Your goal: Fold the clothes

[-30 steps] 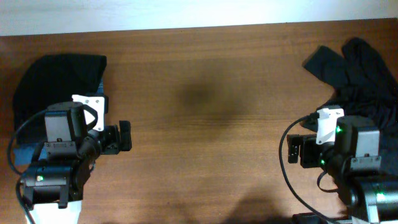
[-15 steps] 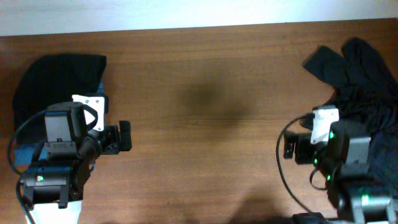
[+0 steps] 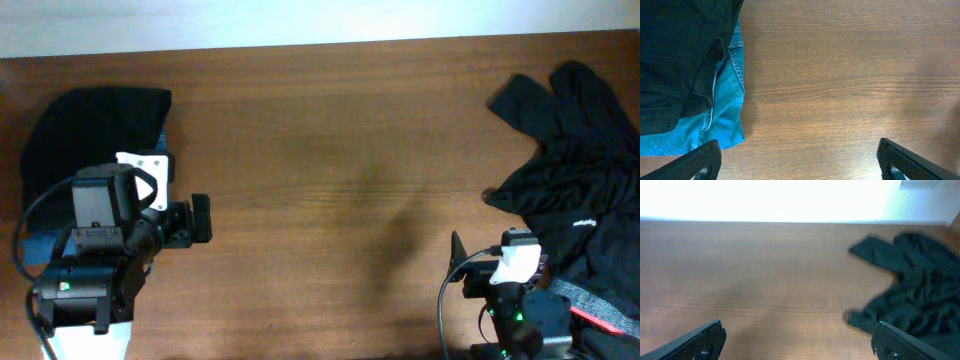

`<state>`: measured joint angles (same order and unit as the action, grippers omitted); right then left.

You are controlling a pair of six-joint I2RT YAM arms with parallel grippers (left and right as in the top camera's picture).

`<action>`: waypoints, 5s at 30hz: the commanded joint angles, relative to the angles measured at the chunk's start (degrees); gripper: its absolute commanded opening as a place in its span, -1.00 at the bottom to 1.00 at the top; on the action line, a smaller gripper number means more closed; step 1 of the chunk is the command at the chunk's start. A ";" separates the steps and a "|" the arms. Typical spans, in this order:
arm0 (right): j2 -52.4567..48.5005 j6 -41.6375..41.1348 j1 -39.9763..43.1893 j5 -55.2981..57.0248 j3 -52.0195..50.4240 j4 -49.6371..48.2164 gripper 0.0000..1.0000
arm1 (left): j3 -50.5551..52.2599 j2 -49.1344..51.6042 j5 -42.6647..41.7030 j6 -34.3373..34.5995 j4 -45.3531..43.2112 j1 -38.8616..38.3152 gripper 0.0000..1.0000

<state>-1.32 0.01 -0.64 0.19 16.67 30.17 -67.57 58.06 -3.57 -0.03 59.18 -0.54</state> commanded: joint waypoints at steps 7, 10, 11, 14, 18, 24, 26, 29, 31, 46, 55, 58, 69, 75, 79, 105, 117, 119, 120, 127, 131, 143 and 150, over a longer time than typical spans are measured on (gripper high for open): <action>1.11 -0.26 0.72 7.13 -5.75 -11.93 0.97 | 0.15 0.00 0.39 -0.68 0.04 -0.17 0.98; 1.11 -0.28 0.72 9.55 -9.25 -19.58 0.97 | 0.15 0.00 0.39 -0.68 0.04 -0.17 0.99; 1.11 -0.28 0.72 9.55 -10.67 -22.45 0.97 | 0.15 0.00 0.39 -0.68 0.04 -0.17 0.98; 1.11 -0.31 0.72 9.20 -16.06 -31.85 0.97 | 0.15 0.00 0.39 -0.68 0.04 -0.17 0.99; 1.11 0.79 0.72 6.84 -16.35 -28.11 0.97 | 0.15 0.00 0.39 -0.68 0.04 -0.17 0.98; 1.11 0.76 0.55 1.27 -16.35 -25.66 0.97 | 0.15 0.00 0.39 -0.68 0.04 -0.17 0.98; 0.96 0.76 0.57 1.31 -16.35 -25.66 0.97 | 0.15 0.00 0.39 -0.68 0.04 -0.17 0.99; 0.96 0.76 0.57 1.31 -16.35 -25.66 0.97 | 0.15 0.00 0.39 -0.68 0.04 -0.17 0.98; 0.96 0.76 0.57 1.31 -16.35 -25.66 0.97 | 0.15 0.00 0.39 -0.68 0.04 -0.17 0.98; 0.96 0.76 0.57 1.31 -16.35 -25.66 0.97 | 0.15 0.00 0.39 -0.68 0.04 -0.17 0.99; 0.96 0.76 0.57 1.31 -16.35 -25.66 0.97 | 0.15 0.00 0.39 -0.68 0.04 -0.17 0.98; 0.96 0.76 0.57 1.31 -16.35 -25.64 0.98 | 0.15 0.00 0.39 -0.68 0.04 -0.17 0.98; 0.96 0.76 0.57 1.31 -16.35 -25.66 0.97 | 3.65 -3.54 0.39 -0.68 0.04 -0.22 0.98; 0.96 0.76 0.57 1.31 -16.35 -25.66 0.97 | 16.96 -13.70 1.03 -1.09 -5.31 -0.22 0.99; 0.96 0.76 0.57 1.31 -16.35 -25.66 0.97 | 29.59 -22.47 1.05 -1.09 -18.14 -0.22 0.98; 0.96 0.76 0.57 1.31 -16.35 -25.66 0.97 | 67.04 -57.94 5.70 -4.76 -54.97 -0.17 0.98; 0.96 0.76 0.57 1.31 -16.35 -25.66 0.97 | 67.04 -57.77 3.37 -4.79 -54.51 -0.17 0.98; 0.96 0.76 0.57 1.31 -16.35 -25.66 0.97 | 67.04 -57.77 3.37 -4.79 -54.45 -0.17 0.98; 0.96 0.76 0.57 1.31 -16.35 -25.66 0.97 | 67.04 -57.77 3.37 -4.79 -54.45 -0.17 0.98; 0.96 0.76 0.57 1.31 -16.35 -25.66 0.97 | 67.04 -57.77 3.37 -4.79 -54.45 -0.17 0.98; 0.96 0.76 0.57 1.31 -16.35 -25.66 0.97 | 67.04 -57.77 3.37 -4.79 -54.45 -0.17 0.98; 0.96 0.76 0.57 1.31 -16.35 -25.66 0.97 | 67.04 -57.77 3.37 -4.79 -54.45 -0.17 0.98; 0.96 0.76 0.57 1.31 -16.35 -25.66 0.97 | 67.04 -57.77 3.37 -4.79 -54.45 -0.17 0.99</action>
<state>-0.69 0.45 -0.40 1.43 0.58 4.08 -0.58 0.84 0.67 -3.73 4.25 -0.54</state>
